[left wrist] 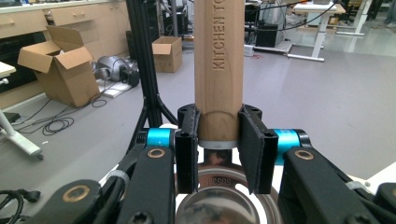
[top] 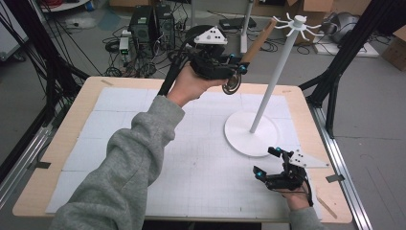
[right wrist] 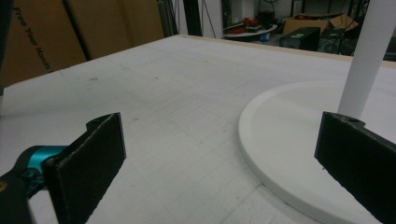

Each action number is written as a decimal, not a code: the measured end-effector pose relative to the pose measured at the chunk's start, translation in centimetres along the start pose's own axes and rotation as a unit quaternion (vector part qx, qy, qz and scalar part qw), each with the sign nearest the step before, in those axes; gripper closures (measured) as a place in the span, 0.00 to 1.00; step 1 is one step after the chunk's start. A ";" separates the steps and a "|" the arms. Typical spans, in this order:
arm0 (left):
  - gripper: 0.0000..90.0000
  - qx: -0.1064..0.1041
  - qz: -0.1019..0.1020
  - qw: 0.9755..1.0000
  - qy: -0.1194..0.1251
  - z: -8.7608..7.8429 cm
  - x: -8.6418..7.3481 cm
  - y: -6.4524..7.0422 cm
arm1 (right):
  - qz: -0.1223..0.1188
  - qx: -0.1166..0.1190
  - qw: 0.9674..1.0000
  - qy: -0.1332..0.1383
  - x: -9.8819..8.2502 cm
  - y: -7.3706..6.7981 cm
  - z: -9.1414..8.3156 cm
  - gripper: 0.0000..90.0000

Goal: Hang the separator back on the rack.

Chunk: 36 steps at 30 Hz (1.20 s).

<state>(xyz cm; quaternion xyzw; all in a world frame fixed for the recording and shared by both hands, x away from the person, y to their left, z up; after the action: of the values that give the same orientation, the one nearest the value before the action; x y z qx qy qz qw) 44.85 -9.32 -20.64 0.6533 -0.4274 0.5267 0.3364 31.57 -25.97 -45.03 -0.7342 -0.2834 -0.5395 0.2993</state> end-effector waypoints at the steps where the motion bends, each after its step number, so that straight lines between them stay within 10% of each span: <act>1: 0.77 -0.002 0.000 1.000 0.000 0.0 0.0 0.0 | 0.001 0.000 1.000 0.000 0.0 0.0 0.0 0.01; 36: 0.77 -0.020 -0.015 1.000 -0.004 2.2 -0.6 0.1 | 0.006 0.000 1.000 0.000 -0.1 0.2 0.0 0.01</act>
<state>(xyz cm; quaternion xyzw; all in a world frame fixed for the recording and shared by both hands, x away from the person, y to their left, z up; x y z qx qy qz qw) 45.62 -11.15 -21.70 0.6545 -0.4293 0.5106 0.3557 31.73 -26.11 -45.15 -0.7360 -0.2795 -0.5374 0.3025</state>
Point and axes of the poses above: each handheld gripper's, and its own axes: z roughly forward along the jaws, x roughly out of its top, y roughly to its right, the point moved 8 cm from there along z, roughly forward along the jaws, and after that the axes turned 1 degree about -y, right-handed, at the moved point
